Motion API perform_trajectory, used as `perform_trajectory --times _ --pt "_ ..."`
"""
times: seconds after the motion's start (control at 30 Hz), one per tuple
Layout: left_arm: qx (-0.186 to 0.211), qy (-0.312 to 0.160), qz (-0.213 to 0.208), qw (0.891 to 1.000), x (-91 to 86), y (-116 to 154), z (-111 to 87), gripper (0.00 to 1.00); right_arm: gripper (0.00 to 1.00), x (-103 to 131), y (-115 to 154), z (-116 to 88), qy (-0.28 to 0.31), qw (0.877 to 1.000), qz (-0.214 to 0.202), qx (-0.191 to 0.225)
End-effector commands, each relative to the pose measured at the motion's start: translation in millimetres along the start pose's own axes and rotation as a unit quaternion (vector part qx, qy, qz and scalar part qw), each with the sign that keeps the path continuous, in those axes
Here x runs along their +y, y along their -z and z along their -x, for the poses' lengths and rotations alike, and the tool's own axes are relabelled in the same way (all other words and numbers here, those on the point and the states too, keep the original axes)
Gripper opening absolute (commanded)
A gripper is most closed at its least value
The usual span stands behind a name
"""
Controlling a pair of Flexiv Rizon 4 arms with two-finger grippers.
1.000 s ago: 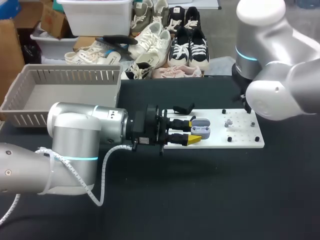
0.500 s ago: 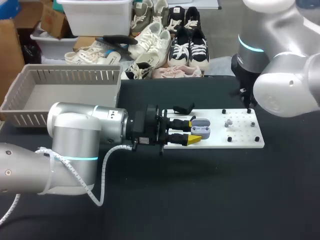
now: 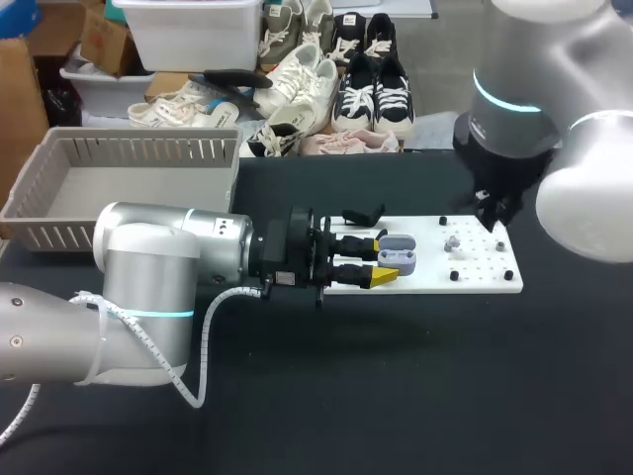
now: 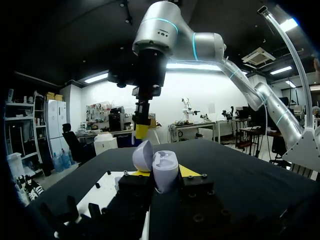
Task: Pick up each earbud case from the left stands, insert the matching earbuds, close the lid, and place the case in the box.
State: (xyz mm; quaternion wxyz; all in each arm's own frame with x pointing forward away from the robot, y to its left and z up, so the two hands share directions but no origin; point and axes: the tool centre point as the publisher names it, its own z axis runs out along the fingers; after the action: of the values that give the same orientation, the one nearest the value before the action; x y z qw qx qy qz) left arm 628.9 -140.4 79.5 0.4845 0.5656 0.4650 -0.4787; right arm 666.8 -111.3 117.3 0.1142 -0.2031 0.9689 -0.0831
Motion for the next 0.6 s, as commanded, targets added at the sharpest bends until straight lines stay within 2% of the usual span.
perform_trajectory --times 0.03,0.3,0.6 --pt "-0.001 0.0 -0.001 1.0 0.9 0 -0.8 0.0 0.0 16 18 -37 0.006 0.999 -0.011 -0.038" --pt "-0.001 0.0 -0.001 1.0 0.9 0 -0.8 0.0 0.0 43 28 -68 0.022 0.999 -0.001 -0.045" --pt "-0.001 0.0 -0.001 1.0 0.9 0 -0.8 0.0 0.0 47 27 -86 0.012 0.999 -0.005 -0.034"
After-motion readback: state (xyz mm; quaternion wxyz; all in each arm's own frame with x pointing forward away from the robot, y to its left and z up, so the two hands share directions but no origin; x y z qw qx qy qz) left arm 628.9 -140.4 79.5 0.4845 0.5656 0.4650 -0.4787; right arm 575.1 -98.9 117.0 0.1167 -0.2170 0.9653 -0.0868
